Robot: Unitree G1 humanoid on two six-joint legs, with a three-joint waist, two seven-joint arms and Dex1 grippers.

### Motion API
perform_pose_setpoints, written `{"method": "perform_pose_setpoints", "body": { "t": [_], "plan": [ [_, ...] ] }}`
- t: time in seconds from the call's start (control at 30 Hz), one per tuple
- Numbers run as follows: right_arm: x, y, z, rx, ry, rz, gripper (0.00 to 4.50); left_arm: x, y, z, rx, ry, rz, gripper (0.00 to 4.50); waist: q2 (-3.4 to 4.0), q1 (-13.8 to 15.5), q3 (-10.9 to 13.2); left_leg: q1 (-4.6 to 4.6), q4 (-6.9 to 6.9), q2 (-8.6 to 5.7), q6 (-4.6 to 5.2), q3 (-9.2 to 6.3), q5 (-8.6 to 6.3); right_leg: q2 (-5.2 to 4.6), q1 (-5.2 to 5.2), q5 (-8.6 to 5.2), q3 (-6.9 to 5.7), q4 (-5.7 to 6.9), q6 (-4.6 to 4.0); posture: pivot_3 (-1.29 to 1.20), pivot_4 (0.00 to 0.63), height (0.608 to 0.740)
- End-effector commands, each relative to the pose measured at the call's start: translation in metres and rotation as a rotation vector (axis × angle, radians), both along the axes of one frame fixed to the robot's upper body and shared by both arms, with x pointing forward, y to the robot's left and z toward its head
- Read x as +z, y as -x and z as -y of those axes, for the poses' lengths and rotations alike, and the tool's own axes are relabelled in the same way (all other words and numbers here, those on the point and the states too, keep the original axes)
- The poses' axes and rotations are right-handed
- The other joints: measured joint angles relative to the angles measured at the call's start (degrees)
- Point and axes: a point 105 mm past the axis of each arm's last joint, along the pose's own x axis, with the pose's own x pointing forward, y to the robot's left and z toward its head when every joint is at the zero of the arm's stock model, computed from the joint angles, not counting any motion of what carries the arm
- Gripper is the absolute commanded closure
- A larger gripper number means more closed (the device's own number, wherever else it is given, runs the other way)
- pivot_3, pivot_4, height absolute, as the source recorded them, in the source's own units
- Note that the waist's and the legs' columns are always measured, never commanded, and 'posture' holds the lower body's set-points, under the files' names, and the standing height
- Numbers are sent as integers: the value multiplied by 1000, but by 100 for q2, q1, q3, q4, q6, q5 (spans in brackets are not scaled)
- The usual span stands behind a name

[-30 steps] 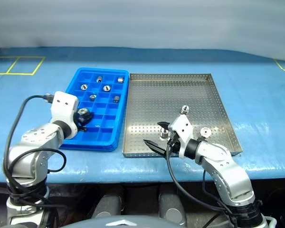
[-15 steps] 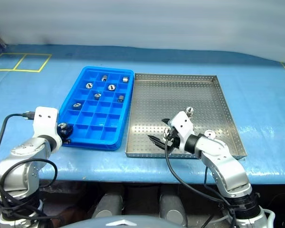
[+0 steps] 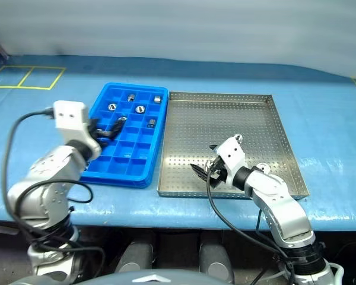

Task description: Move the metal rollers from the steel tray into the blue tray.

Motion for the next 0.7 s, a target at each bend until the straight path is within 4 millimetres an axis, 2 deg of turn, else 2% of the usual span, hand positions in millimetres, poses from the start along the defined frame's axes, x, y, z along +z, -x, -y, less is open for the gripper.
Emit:
{"method": "perform_pose_setpoints", "body": {
  "t": [0.03, 0.13, 0.3, 0.4, 0.57, 0.67, 0.7],
  "plan": [
    [4, 3, 8, -41, 47, 21, 0, -19, 1, 62, -298, -38, -54, 696, 1, -64, 0, 0, 0, 0, 0, 2, 0, 0, -2, 0, 3, 0, 0, -39, 150, 740],
    [2, 10, 23, -107, 89, 17, 0, -45, -1, 98, -473, -139, -111, 696, 3, -188, -1, -1, -3, 0, 1, 4, -1, 3, -6, 0, 6, 0, 0, -102, 150, 740],
    [1, 25, 39, -191, 120, 10, 0, -67, -12, 122, -550, -196, -152, 696, 6, -431, -3, -3, -4, 1, 4, 10, -2, 3, -12, 0, 14, 1, 0, -198, 150, 740],
    [1, 32, 40, -222, 115, 12, 0, -83, -15, 132, -579, -217, -190, 696, 7, -586, -3, -2, -3, 1, 4, 11, -2, 4, -12, 0, 16, 3, 1, -247, 150, 740],
    [2, 38, 41, -252, 110, 24, 0, -108, -14, 138, -597, -279, -252, 696, 7, -876, -4, -3, 0, 1, 4, 13, -3, 2, -12, -1, 18, 2, 2, -294, 150, 740],
    [3, 39, 43, -272, 115, 26, 0, -112, -17, 135, -573, -302, -252, 696, 8, -1023, -5, -1, -1, 1, 4, 11, -3, 2, -10, -1, 17, 2, 2, -295, 150, 740],
    [3, 39, 44, -276, 116, 26, 0, -110, -20, 133, -555, -295, -239, 866, 9, -1061, -5, 0, -1, 1, 4, 11, -3, 2, -8, -1, 17, 2, 2, -288, 150, 740]
  ]
}}
